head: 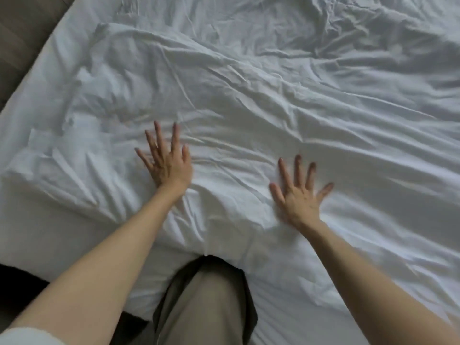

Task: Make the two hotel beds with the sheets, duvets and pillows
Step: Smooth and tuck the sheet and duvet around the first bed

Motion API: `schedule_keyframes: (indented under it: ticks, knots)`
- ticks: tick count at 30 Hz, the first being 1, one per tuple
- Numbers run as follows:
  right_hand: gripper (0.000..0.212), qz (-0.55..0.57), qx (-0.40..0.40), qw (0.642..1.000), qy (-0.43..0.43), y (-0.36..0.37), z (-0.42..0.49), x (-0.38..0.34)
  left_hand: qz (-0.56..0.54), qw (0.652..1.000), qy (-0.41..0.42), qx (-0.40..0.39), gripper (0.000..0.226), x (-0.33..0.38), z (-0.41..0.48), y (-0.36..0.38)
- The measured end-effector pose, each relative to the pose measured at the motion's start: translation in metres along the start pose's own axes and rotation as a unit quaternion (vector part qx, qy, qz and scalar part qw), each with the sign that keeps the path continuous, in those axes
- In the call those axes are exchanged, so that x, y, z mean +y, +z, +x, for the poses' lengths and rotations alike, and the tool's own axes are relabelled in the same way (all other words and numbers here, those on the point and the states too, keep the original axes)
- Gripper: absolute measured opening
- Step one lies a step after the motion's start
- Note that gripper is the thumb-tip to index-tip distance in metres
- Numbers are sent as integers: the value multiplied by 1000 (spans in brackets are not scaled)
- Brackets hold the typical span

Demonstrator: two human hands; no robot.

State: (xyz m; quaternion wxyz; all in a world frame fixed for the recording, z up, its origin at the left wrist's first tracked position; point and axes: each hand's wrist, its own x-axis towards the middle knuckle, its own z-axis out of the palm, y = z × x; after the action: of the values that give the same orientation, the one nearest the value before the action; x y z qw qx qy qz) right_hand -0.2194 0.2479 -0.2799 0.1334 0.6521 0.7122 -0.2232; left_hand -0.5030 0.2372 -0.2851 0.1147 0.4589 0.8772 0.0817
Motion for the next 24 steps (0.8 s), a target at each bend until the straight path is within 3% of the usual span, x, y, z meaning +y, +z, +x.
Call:
schedule_keyframes:
  ticks: [3, 5, 8, 11, 14, 17, 20, 24]
  knots:
    - [64, -9, -42, 999, 8, 21, -53, 42, -17, 984, 165, -65, 63, 95, -69, 23]
    - [64, 4, -64, 997, 32, 37, -100, 83, -14, 969, 210, -132, 63, 144, -115, 38]
    - [66, 3, -108, 991, 73, 50, -166, 146, 54, 953, 204, -220, 66, 168, -177, 59]
    - [62, 27, -123, 988, 93, 49, -199, 178, 116, 942, 196, -247, 75, 150, -228, 70]
    - [37, 103, 9, 987, 123, 22, -195, 175, 128, 934, 187, -276, 73, 134, -256, 65]
    - [38, 106, 99, 986, 84, 3, -173, 165, 130, 928, 176, -300, 68, 124, -270, 55]
    - [53, 36, 3, 999, 27, 18, -164, 171, 150, 921, 178, -313, 64, 121, -279, 46]
    - [72, 42, -62, 982, 176, 57, -207, 219, 162, 918, 175, -317, 63, 111, -299, 35]
